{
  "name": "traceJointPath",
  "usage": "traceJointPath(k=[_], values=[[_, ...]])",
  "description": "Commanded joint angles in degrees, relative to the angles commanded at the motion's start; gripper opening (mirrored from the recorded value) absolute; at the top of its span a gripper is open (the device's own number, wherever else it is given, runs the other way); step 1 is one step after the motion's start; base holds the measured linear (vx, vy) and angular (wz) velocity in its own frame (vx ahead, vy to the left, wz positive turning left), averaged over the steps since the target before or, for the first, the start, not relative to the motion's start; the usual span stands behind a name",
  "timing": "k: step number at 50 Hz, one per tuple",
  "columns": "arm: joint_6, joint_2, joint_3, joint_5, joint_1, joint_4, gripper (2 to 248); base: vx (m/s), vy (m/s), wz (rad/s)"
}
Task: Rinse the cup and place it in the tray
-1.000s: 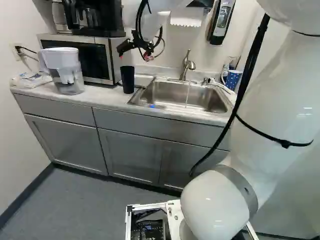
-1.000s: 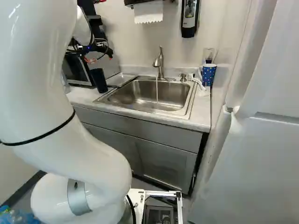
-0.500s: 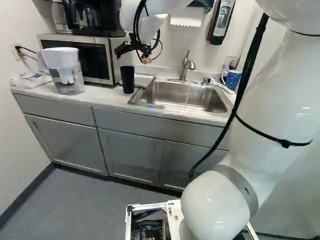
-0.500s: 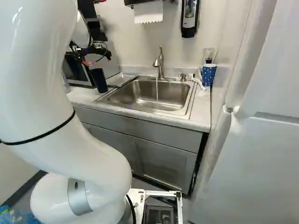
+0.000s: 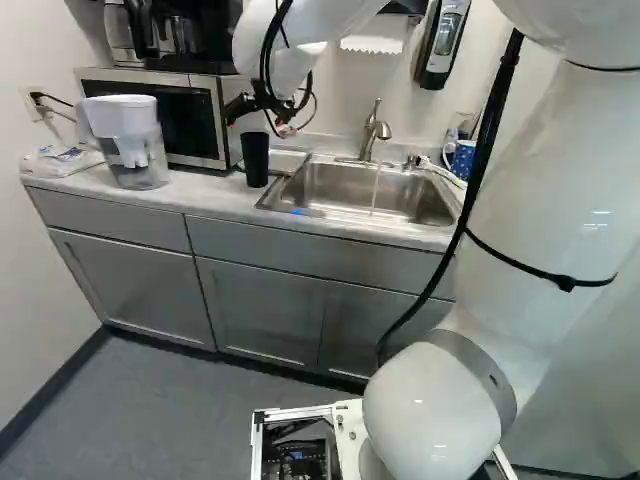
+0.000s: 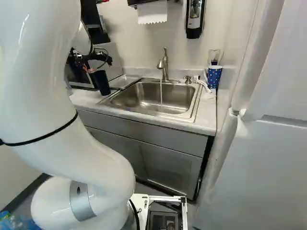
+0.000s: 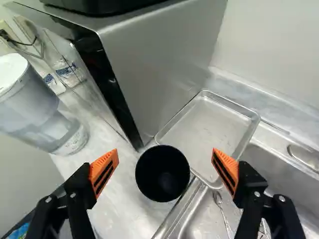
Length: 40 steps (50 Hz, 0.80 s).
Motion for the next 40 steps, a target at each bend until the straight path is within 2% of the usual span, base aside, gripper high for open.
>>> traceJointPath(k=[23,40], values=[[0.0,0.3,3.3,3.5,1.0,0.0,247,0.0,0.0,0.0],[0.0,1.2,6.3,4.7,0.2,0.0,247,0.0,0.0,0.0]])
